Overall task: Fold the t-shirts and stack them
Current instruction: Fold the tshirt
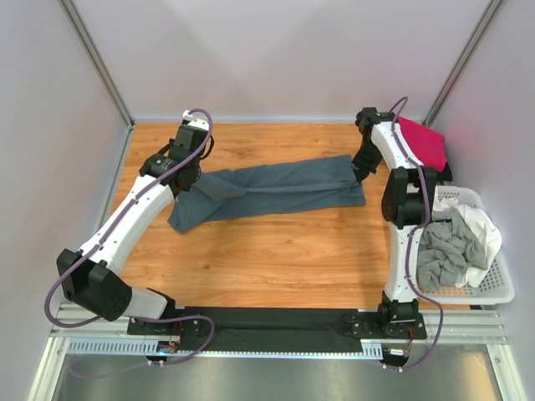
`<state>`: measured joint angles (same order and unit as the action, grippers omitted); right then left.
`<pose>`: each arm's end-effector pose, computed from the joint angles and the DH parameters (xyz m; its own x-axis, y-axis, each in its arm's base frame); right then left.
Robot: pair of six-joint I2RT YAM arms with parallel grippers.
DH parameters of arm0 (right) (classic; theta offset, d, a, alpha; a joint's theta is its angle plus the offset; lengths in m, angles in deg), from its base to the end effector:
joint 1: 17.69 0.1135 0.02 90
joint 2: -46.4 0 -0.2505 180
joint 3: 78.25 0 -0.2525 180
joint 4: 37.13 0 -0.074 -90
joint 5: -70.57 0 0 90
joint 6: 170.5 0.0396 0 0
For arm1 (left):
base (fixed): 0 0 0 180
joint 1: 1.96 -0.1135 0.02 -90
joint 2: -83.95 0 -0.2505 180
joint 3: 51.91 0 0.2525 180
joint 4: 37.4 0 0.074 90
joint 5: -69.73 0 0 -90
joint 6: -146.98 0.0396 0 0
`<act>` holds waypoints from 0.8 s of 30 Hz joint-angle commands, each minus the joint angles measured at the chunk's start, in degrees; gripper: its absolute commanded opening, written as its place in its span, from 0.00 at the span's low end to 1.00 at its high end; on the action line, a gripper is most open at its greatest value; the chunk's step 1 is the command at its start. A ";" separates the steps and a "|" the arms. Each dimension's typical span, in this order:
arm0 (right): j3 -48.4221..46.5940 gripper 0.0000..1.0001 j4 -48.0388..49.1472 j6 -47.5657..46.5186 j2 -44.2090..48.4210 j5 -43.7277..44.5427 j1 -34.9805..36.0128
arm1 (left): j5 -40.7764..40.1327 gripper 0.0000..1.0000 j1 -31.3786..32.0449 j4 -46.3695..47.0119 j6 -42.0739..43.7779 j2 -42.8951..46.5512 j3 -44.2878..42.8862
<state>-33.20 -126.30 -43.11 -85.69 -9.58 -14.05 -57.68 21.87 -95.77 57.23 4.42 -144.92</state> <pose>0.4469 0.0216 0.1992 -0.8226 0.5472 -0.1548 0.5638 0.8203 -0.0966 0.2793 -0.0971 0.3443 -0.6459 0.2891 -0.7066 -0.0700 0.8992 0.4318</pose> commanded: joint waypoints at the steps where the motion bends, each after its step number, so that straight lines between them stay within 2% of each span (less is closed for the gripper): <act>1: -3.42 0.01 -0.52 -1.18 -1.50 -0.18 0.05 | -0.03 0.00 -0.37 1.55 -1.39 -0.45 0.51; 16: -6.76 0.01 1.06 -1.88 -4.49 -3.16 0.05 | -0.30 0.00 -1.07 0.33 -2.71 -2.12 0.78; 24: -7.37 0.12 4.75 -2.41 -4.67 -6.77 -0.04 | 0.41 0.00 -1.07 0.41 -3.50 -2.39 0.60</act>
<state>-37.94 -124.68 -44.62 -89.63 -14.04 -14.07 -56.98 21.13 -96.30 54.69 2.06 -144.07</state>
